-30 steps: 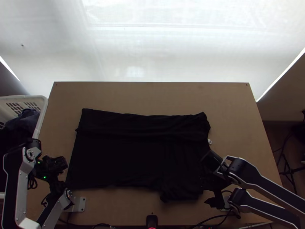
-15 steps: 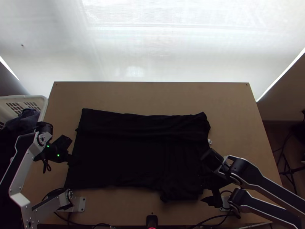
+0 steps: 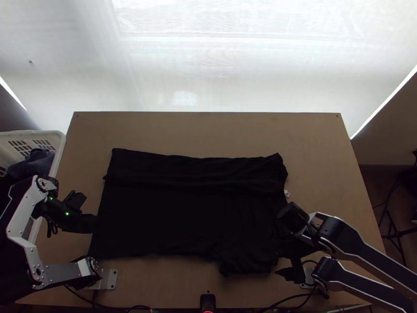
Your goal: Fold the t-shirt
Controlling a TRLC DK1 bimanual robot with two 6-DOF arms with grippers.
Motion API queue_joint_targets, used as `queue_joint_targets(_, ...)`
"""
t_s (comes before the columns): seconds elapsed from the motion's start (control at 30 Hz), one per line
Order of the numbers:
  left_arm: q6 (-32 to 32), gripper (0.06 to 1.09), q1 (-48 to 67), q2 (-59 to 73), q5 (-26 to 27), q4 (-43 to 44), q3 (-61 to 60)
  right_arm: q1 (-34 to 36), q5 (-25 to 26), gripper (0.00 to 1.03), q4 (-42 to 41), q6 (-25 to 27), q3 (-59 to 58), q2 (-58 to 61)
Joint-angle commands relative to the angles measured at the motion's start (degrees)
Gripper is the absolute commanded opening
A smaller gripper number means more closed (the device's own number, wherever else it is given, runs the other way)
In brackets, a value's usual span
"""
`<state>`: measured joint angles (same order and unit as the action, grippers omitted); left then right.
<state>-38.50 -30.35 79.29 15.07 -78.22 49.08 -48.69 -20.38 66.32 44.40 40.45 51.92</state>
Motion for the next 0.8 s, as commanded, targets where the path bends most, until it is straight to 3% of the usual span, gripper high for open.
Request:
queue_joint_targets(0.0,-2.5,0.95,-0.8,-0.4,-6.5,1.0,-3.5,0.1,0.0,0.98,-0.6,0.0,0.9,0.5)
queue_joint_targets(0.13,-5.8,0.98,-3.8,-0.1,-11.6,1.9,-4.9,0.7,0.0,0.98,-0.5,0.3,1.1,0.5)
queue_joint_targets(0.23,-6.6,0.98,-5.9,0.4,-11.9,0.9,-4.6,1.2,0.0,0.98,-0.5,0.5,1.1,0.3)
queue_joint_targets(0.77,-5.4,0.98,2.6,5.7,-6.6,1.0,-7.3,1.8,0.0,0.98,-0.7,0.6,2.2,0.5)
